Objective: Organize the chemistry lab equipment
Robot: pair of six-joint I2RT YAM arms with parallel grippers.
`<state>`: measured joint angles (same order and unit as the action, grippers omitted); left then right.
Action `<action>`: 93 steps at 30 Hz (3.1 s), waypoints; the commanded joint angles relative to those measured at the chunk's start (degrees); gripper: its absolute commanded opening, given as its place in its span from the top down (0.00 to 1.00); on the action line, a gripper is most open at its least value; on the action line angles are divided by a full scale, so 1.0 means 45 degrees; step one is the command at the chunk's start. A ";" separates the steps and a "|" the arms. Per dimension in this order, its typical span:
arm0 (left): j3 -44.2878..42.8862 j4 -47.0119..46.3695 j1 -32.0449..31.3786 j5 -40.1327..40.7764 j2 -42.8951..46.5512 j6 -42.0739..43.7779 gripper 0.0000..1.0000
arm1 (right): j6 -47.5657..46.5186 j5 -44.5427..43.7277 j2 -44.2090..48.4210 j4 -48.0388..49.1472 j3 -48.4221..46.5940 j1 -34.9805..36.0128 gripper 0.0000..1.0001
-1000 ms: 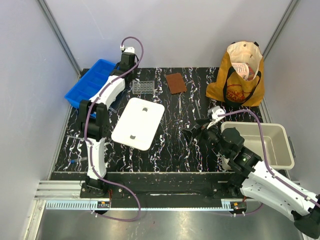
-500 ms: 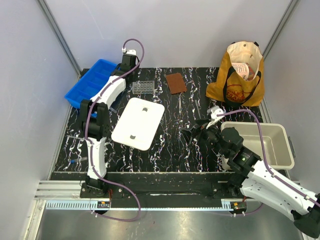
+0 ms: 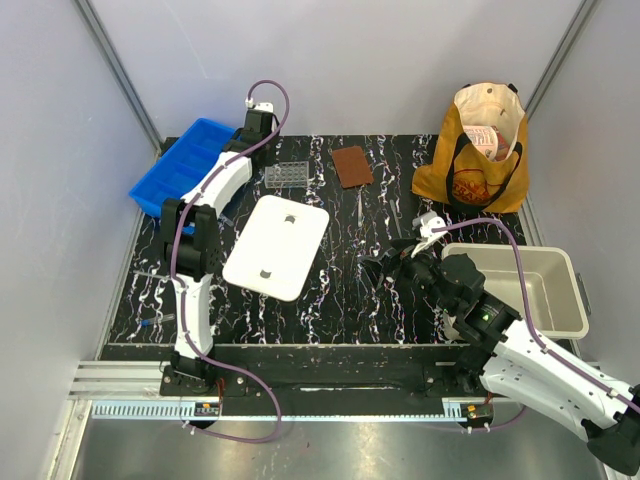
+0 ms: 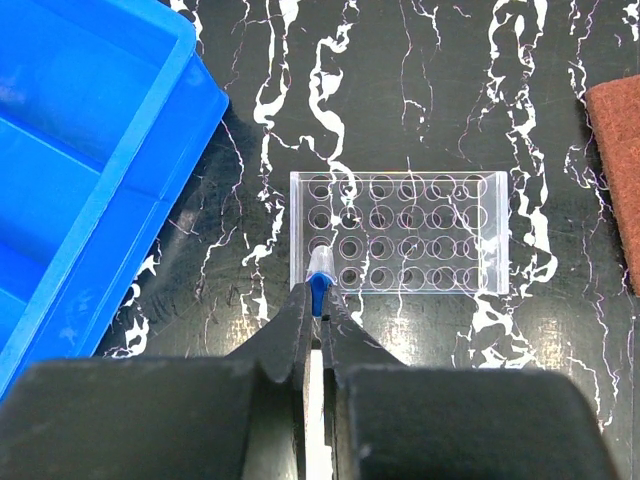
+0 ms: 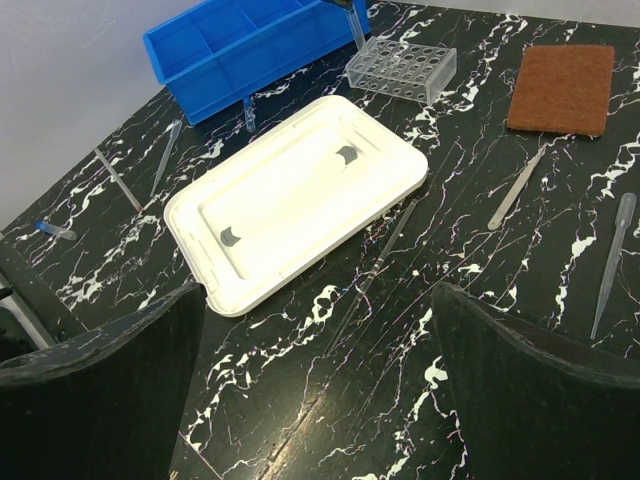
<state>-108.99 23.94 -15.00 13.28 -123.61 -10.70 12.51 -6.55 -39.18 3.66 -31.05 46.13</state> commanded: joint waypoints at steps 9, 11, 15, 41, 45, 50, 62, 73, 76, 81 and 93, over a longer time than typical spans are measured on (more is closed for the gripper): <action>-0.0272 -0.0165 0.0073 -0.0275 -0.0070 0.0210 0.99 | 0.0052 -0.0147 0.0073 0.0613 -0.0249 0.0081 0.00; -0.0272 -0.0145 0.0073 -0.0236 -0.0109 0.0229 0.98 | 0.0032 -0.0205 0.0112 0.0593 -0.0230 0.0081 0.00; -0.0370 0.0030 0.0073 -0.0158 -0.0148 0.0404 0.98 | 0.0032 -0.0225 0.0191 0.0632 -0.0171 0.0081 0.00; -0.0858 0.1007 0.0073 -0.0451 -0.0148 0.1029 0.97 | 0.0149 -0.0088 -0.0005 0.0788 -0.0054 0.0081 0.00; -0.1072 0.1182 0.0073 -0.0489 -0.0245 0.1127 0.97 | 0.0149 -0.0088 0.0015 0.0788 -0.0034 0.0081 0.00; -0.1464 0.1515 0.0073 -0.0509 -0.0382 0.1166 0.97 | 0.0130 -0.0049 -0.0063 0.0827 -0.0034 0.0081 0.00; -0.1912 0.1964 0.0073 -0.0978 -0.0753 0.1342 0.95 | 0.0130 -0.0010 -0.0161 0.0944 -0.0034 0.0081 0.00; -0.2518 0.2277 0.0073 -0.0783 -0.1378 0.1538 0.93 | 0.0149 -0.0049 -0.0141 0.0983 0.0044 0.0081 0.00; -0.2596 0.2238 0.0073 -0.0763 -0.1514 0.1577 0.93 | 0.0169 -0.0049 -0.0161 0.1003 0.0064 0.0081 0.00; -0.2694 0.2238 0.0092 -0.0802 -0.1748 0.1577 0.91 | 0.0149 -0.0088 -0.0161 0.1061 0.0122 0.0081 0.00; -0.3026 0.2238 0.0112 -0.0958 -0.1829 0.1323 0.68 | 0.0169 -0.0147 -0.0180 0.1081 0.0200 0.0081 0.00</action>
<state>-119.66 34.94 -14.90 10.00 -131.87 -4.47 12.91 -6.50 -40.16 5.32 -30.28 46.13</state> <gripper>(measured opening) 0.287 0.994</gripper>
